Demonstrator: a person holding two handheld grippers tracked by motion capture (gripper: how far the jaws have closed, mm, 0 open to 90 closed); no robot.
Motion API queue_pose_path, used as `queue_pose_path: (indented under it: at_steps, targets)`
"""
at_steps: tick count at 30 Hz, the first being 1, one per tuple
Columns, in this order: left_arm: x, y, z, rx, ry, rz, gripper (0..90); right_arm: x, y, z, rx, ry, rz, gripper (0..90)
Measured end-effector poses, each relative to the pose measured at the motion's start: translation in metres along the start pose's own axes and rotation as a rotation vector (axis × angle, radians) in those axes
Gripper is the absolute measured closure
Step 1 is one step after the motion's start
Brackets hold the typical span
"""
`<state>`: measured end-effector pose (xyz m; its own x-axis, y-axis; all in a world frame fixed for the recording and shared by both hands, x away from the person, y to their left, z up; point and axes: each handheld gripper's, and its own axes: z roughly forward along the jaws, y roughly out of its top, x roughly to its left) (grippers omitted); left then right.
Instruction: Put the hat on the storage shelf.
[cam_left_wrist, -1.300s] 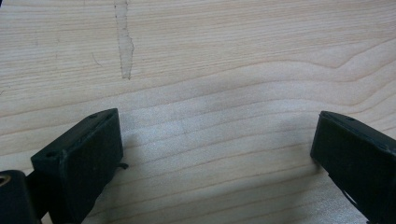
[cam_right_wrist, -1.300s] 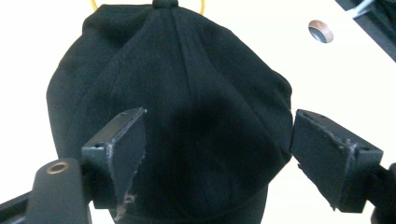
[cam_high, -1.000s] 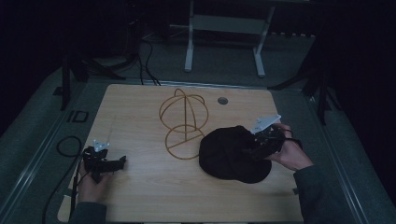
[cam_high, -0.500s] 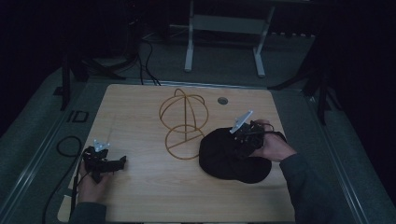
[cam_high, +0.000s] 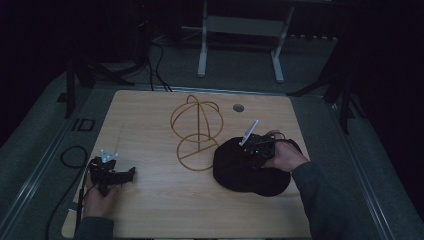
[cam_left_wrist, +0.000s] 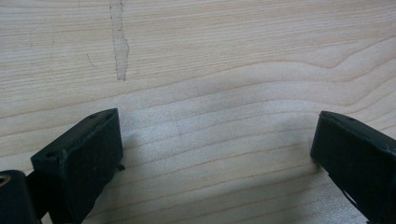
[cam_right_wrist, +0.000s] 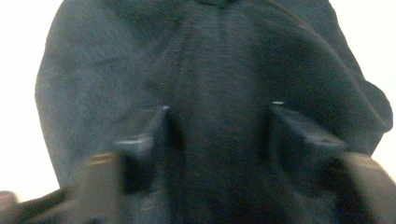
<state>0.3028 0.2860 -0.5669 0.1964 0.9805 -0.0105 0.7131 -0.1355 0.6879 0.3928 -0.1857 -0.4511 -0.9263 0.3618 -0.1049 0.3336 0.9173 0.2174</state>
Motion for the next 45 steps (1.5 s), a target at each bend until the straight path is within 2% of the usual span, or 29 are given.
queue_pose_path:
  at_steps: [2, 4, 6, 7, 10, 19, 27, 38, 39, 43, 45]
  targets:
    - [0.000, 0.000, 0.000, 0.001, -0.001, 0.001, 2.1, -0.004, -0.001, -0.001, 0.016, 0.009, 0.014, 57.9]
    - [0.000, 0.000, 0.000, 0.001, -0.001, 0.002, 2.1, -0.007, -0.002, -0.001, 0.022, 0.034, 0.030, 68.2]
    - [0.000, 0.000, 0.000, 0.001, -0.001, 0.002, 2.1, -0.007, -0.002, -0.001, 0.030, 0.041, 0.031, 73.8]
    - [0.000, 0.000, 0.000, 0.001, -0.001, 0.002, 2.1, -0.007, -0.002, -0.001, 0.030, 0.041, 0.031, 73.8]
    - [0.000, 0.000, 0.000, 0.002, -0.002, 0.003, 2.1, -0.005, -0.002, 0.000, 0.032, 0.035, 0.003, 81.9]
    - [0.000, 0.000, 0.000, 0.002, -0.003, 0.005, 2.1, -0.009, -0.007, -0.010, -0.002, 0.056, 0.003, 84.1]
    - [-0.001, 0.000, 0.000, 0.002, -0.002, 0.005, 2.1, -0.011, -0.009, -0.024, -0.023, 0.041, -0.016, 84.4]
    - [0.000, 0.000, 0.000, 0.001, -0.002, 0.007, 2.1, -0.017, -0.014, -0.040, 0.000, 0.032, -0.027, 84.4]
    - [0.000, 0.000, 0.000, 0.001, -0.002, 0.007, 2.1, -0.019, -0.015, -0.044, -0.004, 0.019, -0.024, 84.4]
    - [-0.001, 0.000, 0.000, 0.000, -0.002, 0.005, 2.1, -0.022, -0.016, -0.053, 0.010, 0.022, -0.035, 84.5]
    - [-0.001, 0.000, 0.000, 0.000, -0.002, 0.005, 2.1, -0.023, -0.015, -0.061, 0.035, 0.025, -0.055, 84.5]
